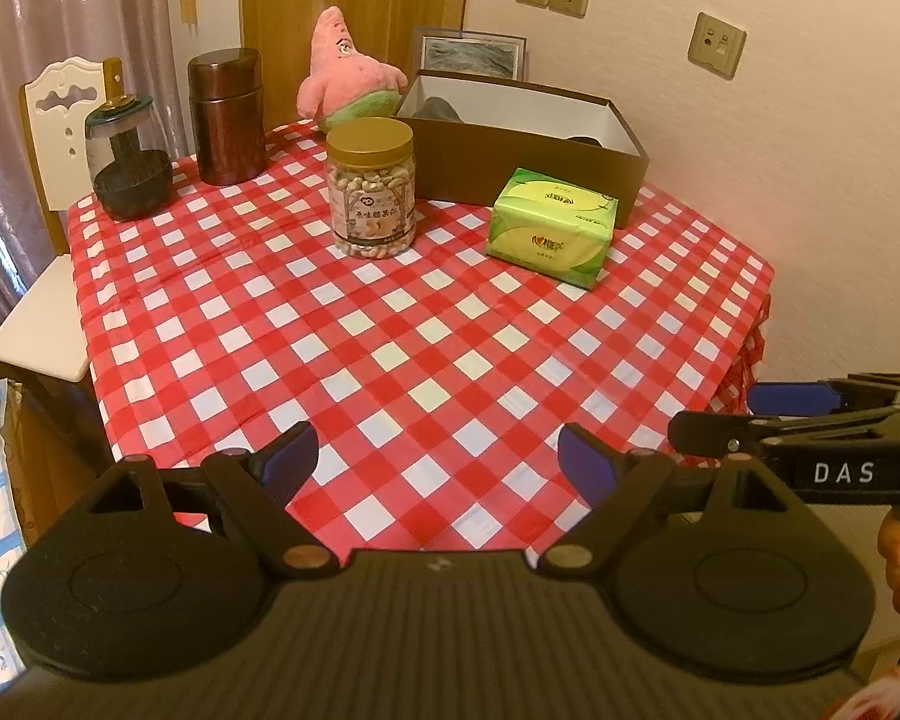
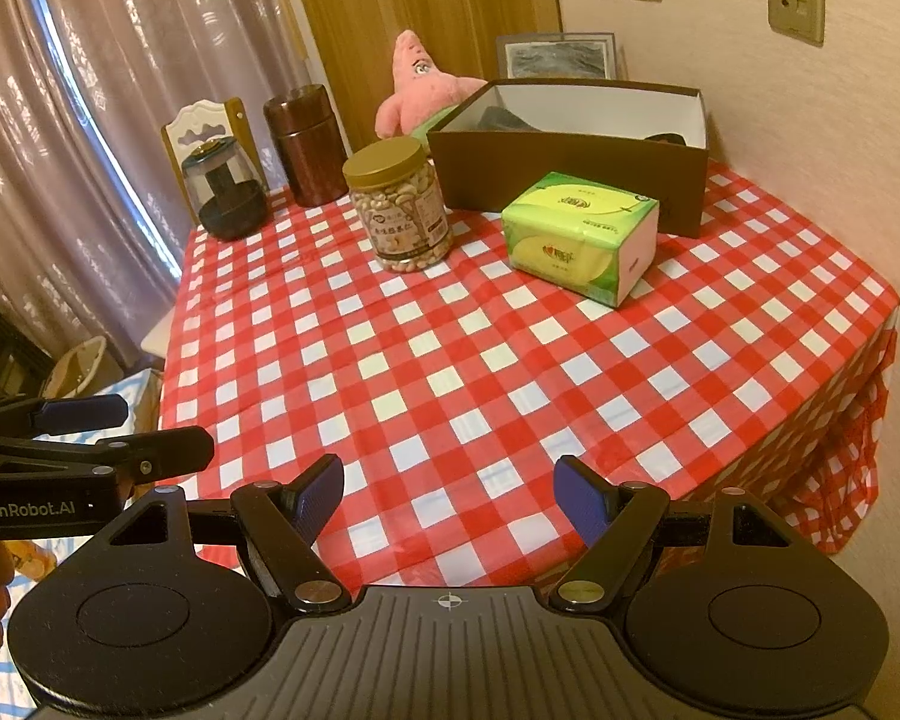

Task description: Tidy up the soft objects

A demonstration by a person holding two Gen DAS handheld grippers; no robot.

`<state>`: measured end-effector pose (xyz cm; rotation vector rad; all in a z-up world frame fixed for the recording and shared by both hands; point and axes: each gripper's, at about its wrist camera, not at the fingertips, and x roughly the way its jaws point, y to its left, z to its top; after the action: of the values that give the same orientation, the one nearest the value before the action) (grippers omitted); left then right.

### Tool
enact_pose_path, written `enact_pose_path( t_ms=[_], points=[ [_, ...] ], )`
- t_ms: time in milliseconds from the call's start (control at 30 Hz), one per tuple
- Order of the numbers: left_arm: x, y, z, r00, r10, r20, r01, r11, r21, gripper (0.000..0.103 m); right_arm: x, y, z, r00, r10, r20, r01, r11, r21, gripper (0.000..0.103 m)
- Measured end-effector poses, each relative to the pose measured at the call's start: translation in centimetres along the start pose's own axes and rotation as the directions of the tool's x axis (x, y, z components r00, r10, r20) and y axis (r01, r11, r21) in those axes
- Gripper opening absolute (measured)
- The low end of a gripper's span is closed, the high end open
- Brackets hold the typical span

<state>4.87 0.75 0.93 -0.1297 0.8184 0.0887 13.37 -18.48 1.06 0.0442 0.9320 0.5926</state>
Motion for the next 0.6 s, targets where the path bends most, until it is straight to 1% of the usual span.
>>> enact_pose_path(
  t_ms=[600],
  points=[
    [-0.01, -0.07, -0.05, 1.000, 0.000, 0.000, 0.000, 1.000, -0.001, 0.086, 0.00, 0.07, 0.05, 1.000, 0.000, 0.000, 0.000, 1.000, 0.000, 0.077]
  ],
)
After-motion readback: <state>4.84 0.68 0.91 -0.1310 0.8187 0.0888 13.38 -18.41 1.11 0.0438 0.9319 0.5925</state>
